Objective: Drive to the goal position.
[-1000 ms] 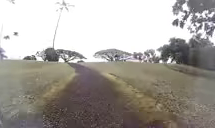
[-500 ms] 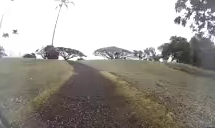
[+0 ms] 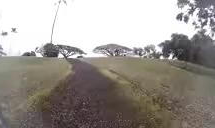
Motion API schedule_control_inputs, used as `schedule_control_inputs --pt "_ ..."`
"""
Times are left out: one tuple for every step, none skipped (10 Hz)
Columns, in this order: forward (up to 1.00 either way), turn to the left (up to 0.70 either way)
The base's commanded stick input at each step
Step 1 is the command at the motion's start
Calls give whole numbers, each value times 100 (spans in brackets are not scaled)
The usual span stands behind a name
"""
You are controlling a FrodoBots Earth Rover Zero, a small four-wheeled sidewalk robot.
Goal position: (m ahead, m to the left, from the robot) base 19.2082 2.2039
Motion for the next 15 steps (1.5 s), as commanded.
schedule_control_inputs --pt "70 0" --pt "70 0" --pt "70 0" --pt "70 0" --pt "70 0" --pt "70 0" --pt "70 0" --pt "70 0" --pt "70 0" --pt "70 0" --pt "70 0" --pt "70 0" --pt "70 0" --pt "70 0" --pt "70 0"
